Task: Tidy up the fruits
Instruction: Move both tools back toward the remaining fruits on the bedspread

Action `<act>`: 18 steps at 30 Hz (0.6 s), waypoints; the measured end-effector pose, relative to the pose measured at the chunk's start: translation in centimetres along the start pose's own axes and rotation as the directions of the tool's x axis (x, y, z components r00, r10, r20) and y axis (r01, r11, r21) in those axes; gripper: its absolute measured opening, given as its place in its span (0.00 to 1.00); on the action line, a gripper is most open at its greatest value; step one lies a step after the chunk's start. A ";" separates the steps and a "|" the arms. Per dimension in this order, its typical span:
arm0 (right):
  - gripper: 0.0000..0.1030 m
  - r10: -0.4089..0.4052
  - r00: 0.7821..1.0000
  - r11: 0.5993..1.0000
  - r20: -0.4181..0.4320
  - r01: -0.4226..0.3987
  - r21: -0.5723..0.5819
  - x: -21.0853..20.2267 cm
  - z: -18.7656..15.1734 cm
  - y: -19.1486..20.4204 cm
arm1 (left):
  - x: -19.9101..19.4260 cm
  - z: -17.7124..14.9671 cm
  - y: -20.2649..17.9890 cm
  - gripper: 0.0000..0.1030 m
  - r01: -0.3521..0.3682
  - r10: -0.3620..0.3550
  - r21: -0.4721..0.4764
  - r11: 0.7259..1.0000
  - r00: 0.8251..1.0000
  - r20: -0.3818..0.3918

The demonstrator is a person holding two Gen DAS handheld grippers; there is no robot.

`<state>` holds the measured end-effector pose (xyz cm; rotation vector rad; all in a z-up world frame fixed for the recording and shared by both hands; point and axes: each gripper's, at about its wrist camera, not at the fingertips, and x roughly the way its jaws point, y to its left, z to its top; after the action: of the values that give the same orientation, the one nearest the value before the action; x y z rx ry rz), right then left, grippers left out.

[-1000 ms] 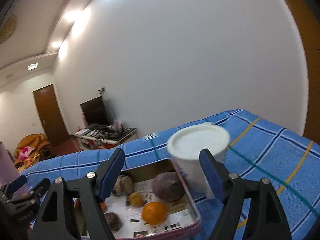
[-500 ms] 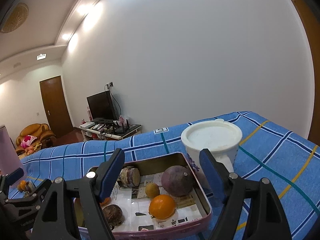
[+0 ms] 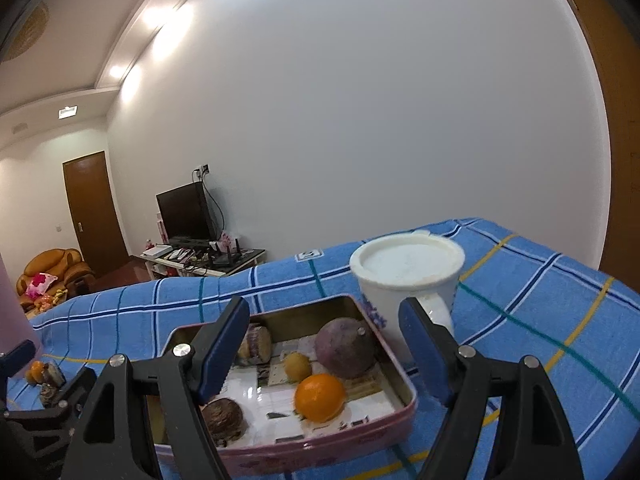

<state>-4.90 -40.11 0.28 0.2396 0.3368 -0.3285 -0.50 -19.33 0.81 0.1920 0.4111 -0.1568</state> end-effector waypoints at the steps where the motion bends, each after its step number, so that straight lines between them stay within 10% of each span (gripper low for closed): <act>1: 0.76 0.000 1.000 1.000 -0.001 0.000 -0.001 -0.1 -0.1 0.1 | 0.0 -0.1 0.1 1.00 0.003 -0.003 -0.003 1.000 1.000 -0.004; 18: 0.76 0.069 0.995 0.997 -0.077 -0.067 0.033 -0.9 -1.6 3.3 | -1.7 -1.2 1.8 1.00 0.001 -0.001 0.018 1.000 1.000 -0.002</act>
<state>-4.98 -36.41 -0.26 0.2934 0.4001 -0.2575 -2.12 -17.10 0.75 0.2099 0.4118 -0.1610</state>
